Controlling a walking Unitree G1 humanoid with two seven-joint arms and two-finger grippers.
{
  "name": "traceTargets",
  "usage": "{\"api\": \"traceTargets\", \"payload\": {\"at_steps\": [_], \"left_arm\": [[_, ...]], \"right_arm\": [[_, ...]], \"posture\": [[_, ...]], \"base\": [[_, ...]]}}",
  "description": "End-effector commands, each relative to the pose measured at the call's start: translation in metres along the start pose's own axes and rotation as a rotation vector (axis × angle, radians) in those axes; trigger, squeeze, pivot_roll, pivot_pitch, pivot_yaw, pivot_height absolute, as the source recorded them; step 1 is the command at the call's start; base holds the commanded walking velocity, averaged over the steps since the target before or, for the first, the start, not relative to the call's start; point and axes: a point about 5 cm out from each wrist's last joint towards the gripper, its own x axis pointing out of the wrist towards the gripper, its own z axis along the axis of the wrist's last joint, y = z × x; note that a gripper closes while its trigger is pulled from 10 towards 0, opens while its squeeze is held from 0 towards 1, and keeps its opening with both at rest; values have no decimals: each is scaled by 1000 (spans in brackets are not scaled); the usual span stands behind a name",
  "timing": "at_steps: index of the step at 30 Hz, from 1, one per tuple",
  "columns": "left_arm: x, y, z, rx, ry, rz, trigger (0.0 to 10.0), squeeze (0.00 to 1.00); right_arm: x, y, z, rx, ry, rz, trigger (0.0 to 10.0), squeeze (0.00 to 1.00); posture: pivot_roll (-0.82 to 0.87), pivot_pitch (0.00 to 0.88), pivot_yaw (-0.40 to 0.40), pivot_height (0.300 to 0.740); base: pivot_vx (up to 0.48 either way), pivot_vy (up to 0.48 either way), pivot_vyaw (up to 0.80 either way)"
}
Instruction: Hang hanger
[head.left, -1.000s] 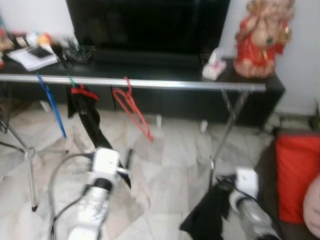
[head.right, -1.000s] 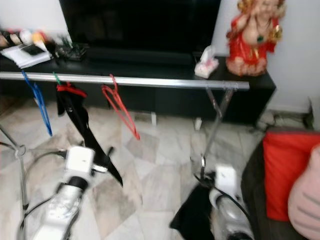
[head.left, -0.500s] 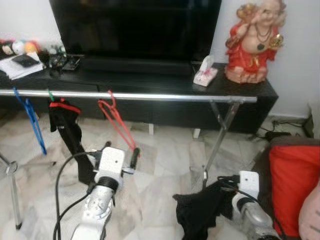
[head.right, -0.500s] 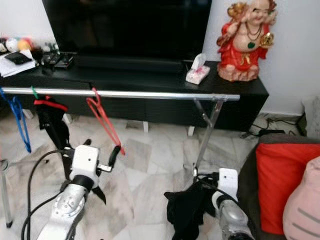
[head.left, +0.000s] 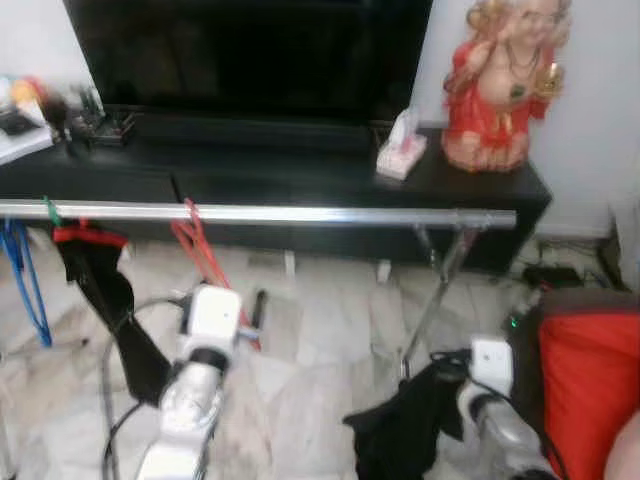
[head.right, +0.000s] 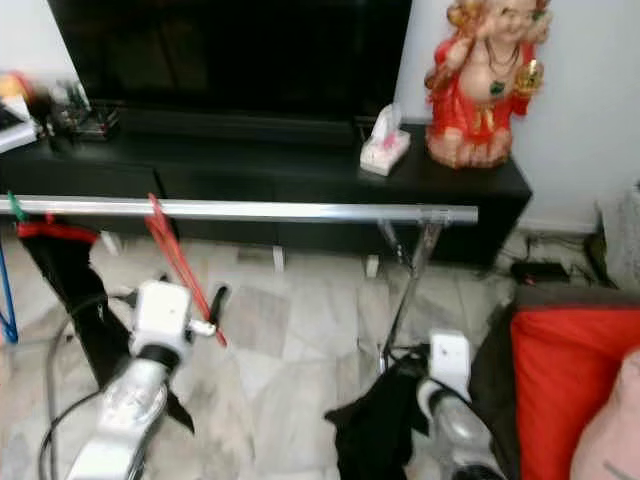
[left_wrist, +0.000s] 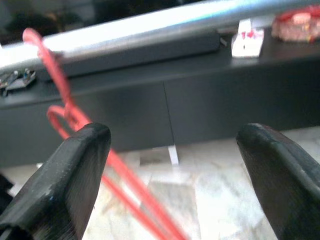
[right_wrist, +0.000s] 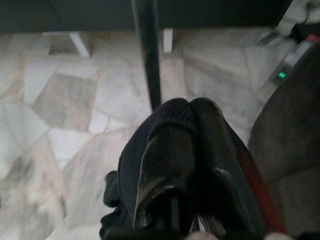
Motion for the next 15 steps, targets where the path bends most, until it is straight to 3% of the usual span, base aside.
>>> {"api": "traceTargets", "payload": {"at_steps": [1,15], "left_arm": [[1,10,-6,45,46,49,10000,0],[14,17,-5,40,91,124,10000,0]], "right_arm": [[4,8,10,-3,-39,21,10000,0],[5,9,11,-1,-39,25,10000,0]], "posture": [[87,0,-60,716],[86,0,-67,716]], "base": [[292,0,0],[0,0,0]]}}
